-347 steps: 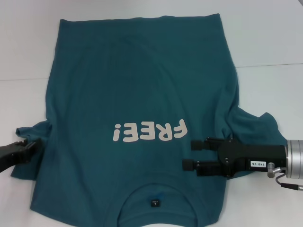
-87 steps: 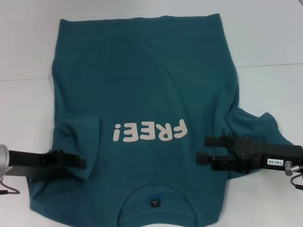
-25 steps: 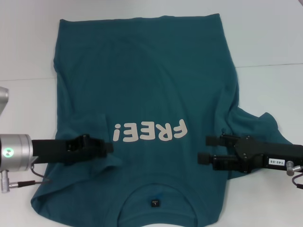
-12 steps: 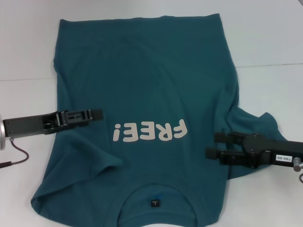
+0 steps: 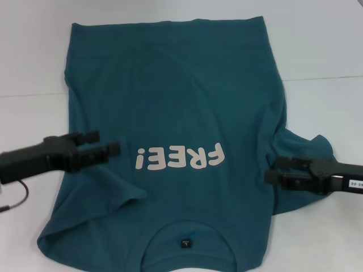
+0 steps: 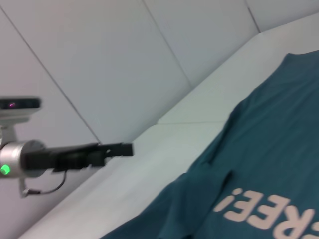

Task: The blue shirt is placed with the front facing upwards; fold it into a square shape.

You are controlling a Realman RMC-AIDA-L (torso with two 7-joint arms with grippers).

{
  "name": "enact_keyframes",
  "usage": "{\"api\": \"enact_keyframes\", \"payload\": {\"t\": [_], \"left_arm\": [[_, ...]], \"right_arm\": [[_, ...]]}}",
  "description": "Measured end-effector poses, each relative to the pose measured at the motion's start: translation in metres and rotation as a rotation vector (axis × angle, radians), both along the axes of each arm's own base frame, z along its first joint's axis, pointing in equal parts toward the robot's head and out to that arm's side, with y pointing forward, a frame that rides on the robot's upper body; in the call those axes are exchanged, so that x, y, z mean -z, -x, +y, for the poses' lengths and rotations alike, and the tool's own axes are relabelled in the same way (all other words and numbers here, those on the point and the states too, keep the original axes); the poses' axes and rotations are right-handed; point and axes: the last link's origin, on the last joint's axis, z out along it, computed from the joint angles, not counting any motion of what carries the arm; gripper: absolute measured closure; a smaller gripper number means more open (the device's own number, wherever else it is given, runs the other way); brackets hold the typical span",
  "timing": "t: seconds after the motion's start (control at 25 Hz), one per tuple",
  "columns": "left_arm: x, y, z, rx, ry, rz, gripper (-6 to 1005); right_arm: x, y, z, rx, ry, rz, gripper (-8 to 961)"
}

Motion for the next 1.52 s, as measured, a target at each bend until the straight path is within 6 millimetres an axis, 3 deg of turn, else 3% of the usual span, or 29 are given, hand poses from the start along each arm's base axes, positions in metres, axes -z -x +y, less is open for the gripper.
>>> {"api": "enact_keyframes", "payload": {"t": [0.36, 0.64, 1.08, 1.52], "left_arm": [[0.026, -0.001, -0.022, 0.179, 0.004, 0.077, 139], [0.032, -0.001, -0.027, 0.208, 0.02, 0.078, 139], [0.038, -0.003, -0.03, 0.21, 0.055, 0.057, 140], [0.039, -0.001, -0.032, 0.202, 0.06, 0.054, 139]], "right_arm": [[-0.035, -0.015, 0.015, 0.14, -0.052, -0.062, 38], [-0.051, -0.028, 0.032, 0.326, -0.09, -0.111, 37], [-0.054, -0.041, 0.043, 0.495, -0.128, -0.122, 37], [-0.049, -0.048, 0.045, 0.524, -0.147, -0.169, 38]]}}
